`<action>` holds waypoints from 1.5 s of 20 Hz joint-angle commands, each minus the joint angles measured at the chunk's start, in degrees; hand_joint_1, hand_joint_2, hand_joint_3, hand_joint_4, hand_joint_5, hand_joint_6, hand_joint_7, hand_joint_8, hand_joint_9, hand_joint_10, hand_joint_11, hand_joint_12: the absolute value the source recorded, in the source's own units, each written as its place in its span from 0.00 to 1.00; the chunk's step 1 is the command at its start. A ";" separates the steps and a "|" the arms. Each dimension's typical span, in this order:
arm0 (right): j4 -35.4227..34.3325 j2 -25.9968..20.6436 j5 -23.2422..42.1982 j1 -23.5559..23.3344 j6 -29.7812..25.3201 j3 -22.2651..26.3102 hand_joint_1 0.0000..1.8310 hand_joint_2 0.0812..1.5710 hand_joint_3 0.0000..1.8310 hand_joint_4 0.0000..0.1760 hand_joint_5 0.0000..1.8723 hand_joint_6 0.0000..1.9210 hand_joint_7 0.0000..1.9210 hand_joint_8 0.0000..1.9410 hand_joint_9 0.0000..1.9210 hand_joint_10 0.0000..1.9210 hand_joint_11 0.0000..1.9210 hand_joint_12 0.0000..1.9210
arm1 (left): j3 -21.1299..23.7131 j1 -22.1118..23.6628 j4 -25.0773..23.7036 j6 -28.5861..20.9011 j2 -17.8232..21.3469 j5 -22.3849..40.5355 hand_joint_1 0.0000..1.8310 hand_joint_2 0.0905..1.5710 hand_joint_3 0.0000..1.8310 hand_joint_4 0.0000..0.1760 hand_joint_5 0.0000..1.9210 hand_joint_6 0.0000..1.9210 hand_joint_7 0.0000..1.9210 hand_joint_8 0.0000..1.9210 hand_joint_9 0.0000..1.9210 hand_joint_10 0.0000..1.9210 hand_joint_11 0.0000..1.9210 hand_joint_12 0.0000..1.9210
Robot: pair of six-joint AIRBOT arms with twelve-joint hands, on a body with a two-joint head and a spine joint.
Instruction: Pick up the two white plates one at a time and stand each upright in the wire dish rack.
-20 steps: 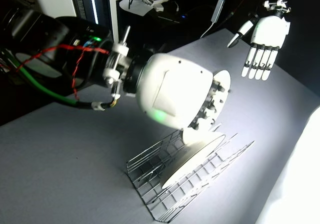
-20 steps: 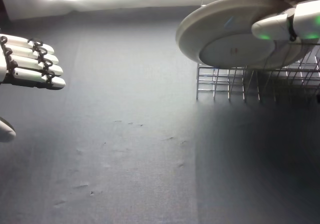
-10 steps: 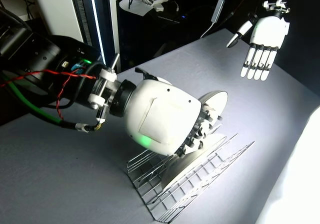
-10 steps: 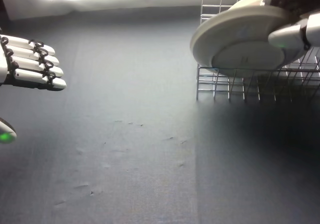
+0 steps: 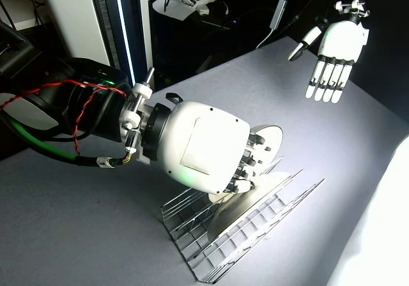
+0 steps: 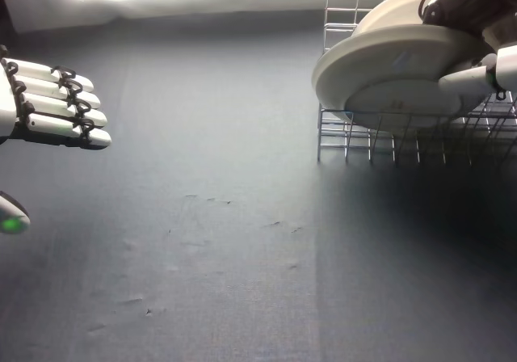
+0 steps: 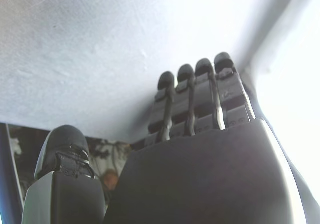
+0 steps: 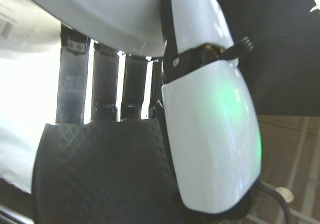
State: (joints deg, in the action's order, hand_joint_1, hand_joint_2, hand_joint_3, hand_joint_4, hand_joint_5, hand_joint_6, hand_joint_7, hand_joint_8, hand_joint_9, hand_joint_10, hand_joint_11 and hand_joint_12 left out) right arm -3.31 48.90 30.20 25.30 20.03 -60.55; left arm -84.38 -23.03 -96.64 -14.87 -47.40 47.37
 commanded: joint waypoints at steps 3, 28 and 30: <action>-0.40 -0.01 7.47 -0.78 -0.27 -1.11 0.66 0.72 0.00 0.06 0.47 0.62 0.48 0.54 0.48 0.20 0.35 0.58 | -0.08 0.42 3.24 -0.01 0.45 0.33 0.00 0.69 0.00 0.00 0.05 0.00 0.03 0.00 0.01 0.00 0.00 0.00; 35.98 0.66 13.52 -6.74 -0.84 5.34 0.36 0.60 0.00 0.00 0.00 0.00 0.00 0.00 0.00 0.00 0.00 0.00 | 4.17 0.33 6.90 -0.34 0.85 7.41 0.00 0.69 0.00 0.00 0.06 0.00 0.04 0.00 0.02 0.00 0.01 0.00; 40.92 0.73 15.46 -6.51 -0.78 5.50 0.35 0.61 0.00 0.00 0.00 0.00 0.00 0.00 0.00 0.00 0.00 0.00 | 5.28 0.55 7.21 -0.25 1.15 8.66 0.00 0.69 0.00 0.00 0.06 0.00 0.04 0.00 0.02 0.00 0.00 0.00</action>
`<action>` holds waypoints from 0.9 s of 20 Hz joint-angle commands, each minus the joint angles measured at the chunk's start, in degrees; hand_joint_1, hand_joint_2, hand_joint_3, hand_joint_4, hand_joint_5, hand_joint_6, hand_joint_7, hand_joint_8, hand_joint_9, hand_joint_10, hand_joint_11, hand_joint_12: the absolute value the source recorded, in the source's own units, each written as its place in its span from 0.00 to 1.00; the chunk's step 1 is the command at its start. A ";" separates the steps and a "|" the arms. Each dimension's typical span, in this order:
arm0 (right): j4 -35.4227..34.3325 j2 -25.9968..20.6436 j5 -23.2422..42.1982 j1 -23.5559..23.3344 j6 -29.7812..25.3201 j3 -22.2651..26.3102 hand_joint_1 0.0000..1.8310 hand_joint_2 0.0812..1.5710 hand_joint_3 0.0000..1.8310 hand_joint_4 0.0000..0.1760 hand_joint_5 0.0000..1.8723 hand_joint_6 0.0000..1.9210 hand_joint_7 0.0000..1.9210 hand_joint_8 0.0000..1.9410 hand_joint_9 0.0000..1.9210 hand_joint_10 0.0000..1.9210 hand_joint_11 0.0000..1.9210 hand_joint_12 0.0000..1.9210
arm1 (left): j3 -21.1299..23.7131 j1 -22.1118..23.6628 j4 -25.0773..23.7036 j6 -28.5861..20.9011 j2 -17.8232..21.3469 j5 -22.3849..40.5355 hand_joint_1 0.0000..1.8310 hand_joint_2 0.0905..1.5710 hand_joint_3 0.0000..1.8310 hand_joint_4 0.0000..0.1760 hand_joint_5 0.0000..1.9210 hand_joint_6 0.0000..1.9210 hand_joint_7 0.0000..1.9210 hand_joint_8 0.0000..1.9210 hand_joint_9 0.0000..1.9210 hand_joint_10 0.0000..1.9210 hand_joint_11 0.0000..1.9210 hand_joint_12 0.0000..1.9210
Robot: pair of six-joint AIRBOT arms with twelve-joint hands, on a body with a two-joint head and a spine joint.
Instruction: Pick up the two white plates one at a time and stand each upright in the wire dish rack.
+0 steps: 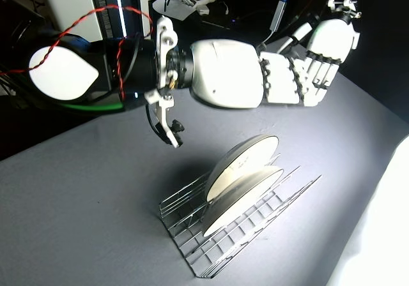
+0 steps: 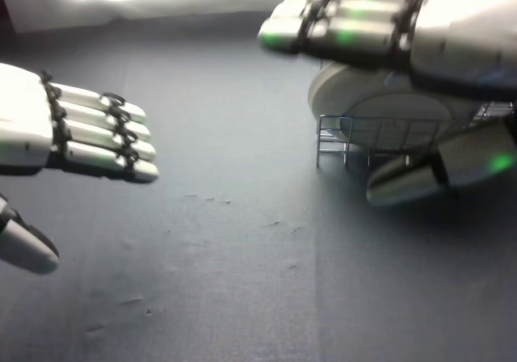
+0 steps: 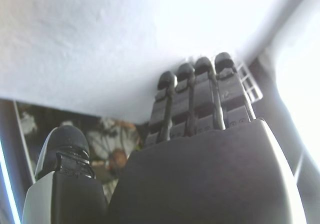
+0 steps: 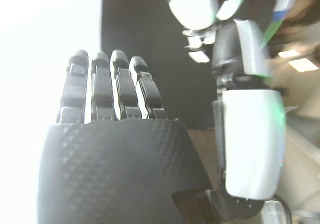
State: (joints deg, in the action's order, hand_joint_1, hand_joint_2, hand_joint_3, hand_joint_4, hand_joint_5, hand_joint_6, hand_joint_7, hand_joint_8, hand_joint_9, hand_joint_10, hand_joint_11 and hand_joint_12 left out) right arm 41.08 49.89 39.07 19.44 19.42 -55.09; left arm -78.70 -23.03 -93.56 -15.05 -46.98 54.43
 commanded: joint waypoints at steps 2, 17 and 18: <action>1.81 -0.25 7.99 -0.05 0.03 -0.15 0.33 0.61 0.00 0.00 0.00 0.00 0.00 0.00 0.00 0.00 0.00 0.00 | 0.80 0.54 4.77 1.52 1.18 2.28 0.00 0.69 0.00 0.00 0.06 0.00 0.04 0.00 0.02 0.00 0.00 0.00; 17.30 -0.89 15.91 -2.99 3.84 -3.65 0.34 0.62 0.00 0.00 0.04 0.00 0.04 0.01 0.03 0.00 0.00 0.12 | 6.68 1.39 0.86 6.13 4.19 1.75 0.00 0.69 0.00 0.00 0.06 0.00 0.05 0.00 0.03 0.00 0.01 0.01; 17.30 -1.08 16.66 -2.85 4.08 -4.00 0.34 0.62 0.00 0.00 0.07 0.00 0.08 0.01 0.07 0.01 0.00 0.22 | 6.86 1.39 0.81 6.20 4.20 1.77 0.00 0.69 0.00 0.00 0.08 0.00 0.08 0.00 0.06 0.00 0.04 0.03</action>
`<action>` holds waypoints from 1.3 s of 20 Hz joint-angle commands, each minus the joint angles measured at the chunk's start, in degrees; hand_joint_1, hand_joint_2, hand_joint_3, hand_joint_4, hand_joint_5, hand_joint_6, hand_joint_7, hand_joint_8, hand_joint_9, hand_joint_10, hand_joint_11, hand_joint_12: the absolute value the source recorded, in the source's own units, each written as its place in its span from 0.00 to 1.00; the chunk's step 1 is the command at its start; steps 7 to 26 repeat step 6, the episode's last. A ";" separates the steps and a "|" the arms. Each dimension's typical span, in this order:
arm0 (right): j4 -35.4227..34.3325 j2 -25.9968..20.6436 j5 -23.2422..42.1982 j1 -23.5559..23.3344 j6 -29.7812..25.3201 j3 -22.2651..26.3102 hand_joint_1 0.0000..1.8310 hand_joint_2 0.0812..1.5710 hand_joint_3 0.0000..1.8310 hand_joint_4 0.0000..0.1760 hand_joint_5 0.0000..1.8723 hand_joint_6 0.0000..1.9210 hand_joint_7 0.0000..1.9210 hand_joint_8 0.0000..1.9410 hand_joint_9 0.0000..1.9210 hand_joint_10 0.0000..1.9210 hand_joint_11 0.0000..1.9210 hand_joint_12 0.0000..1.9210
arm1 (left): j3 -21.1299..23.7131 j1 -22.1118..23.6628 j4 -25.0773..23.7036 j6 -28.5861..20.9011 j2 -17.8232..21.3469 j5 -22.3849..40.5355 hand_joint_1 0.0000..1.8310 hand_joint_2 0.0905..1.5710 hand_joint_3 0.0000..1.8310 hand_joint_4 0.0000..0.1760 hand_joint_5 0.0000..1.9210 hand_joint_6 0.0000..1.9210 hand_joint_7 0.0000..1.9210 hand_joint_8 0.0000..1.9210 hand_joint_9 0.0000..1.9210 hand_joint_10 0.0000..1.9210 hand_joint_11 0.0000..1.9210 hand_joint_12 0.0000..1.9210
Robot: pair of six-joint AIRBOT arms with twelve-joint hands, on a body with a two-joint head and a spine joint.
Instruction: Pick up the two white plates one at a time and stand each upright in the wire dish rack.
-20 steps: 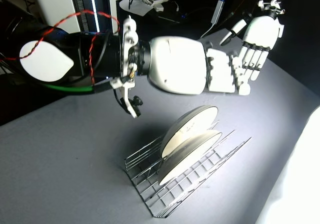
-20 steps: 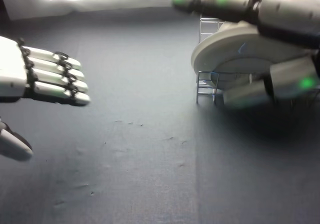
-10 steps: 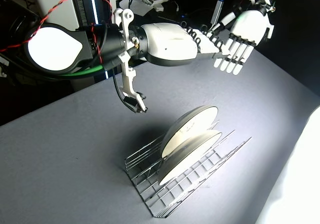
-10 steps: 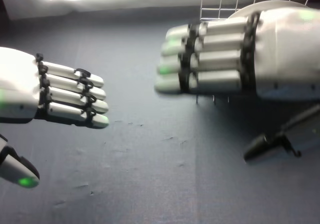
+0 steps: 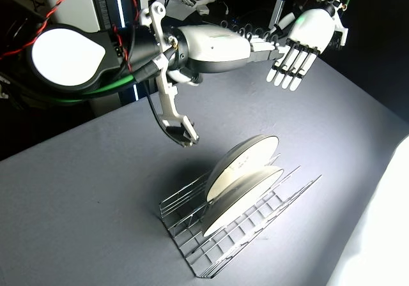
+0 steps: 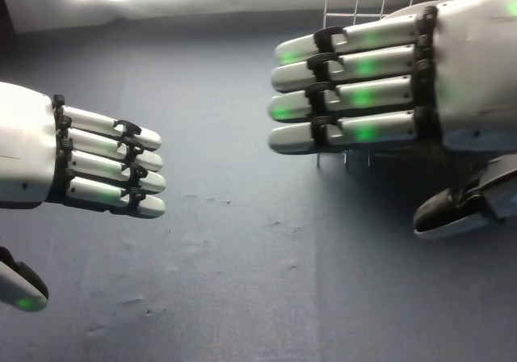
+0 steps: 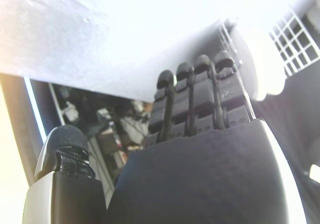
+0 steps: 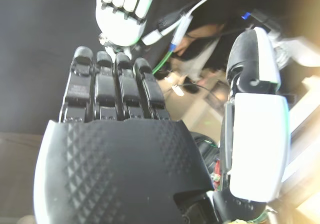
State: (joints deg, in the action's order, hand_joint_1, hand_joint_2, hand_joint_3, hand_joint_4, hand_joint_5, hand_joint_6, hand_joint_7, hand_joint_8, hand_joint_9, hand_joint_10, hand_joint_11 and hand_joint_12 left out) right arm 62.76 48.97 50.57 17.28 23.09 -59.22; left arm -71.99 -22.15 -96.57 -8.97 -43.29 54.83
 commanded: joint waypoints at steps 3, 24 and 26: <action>-4.38 -0.50 7.11 -0.55 1.32 -0.33 0.31 0.68 0.00 0.00 0.25 0.02 0.29 0.02 0.24 0.04 0.00 0.53 | 0.49 0.24 3.39 0.18 0.73 1.51 0.00 0.70 0.00 0.00 0.18 0.01 0.18 0.01 0.16 0.01 0.00 0.35; -4.38 -0.51 8.04 -0.54 1.85 -0.33 0.37 0.72 0.00 0.00 0.45 0.15 0.43 0.28 0.33 0.42 0.10 0.76 | 0.36 0.18 3.39 0.31 0.85 1.78 0.03 0.79 0.00 0.00 0.47 0.38 0.46 0.11 0.42 0.21 0.22 0.60; -4.38 -0.51 8.04 -0.54 1.85 -0.33 0.37 0.72 0.00 0.00 0.45 0.15 0.43 0.28 0.33 0.42 0.10 0.76 | 0.36 0.18 3.39 0.31 0.85 1.78 0.03 0.79 0.00 0.00 0.47 0.38 0.46 0.11 0.42 0.21 0.22 0.60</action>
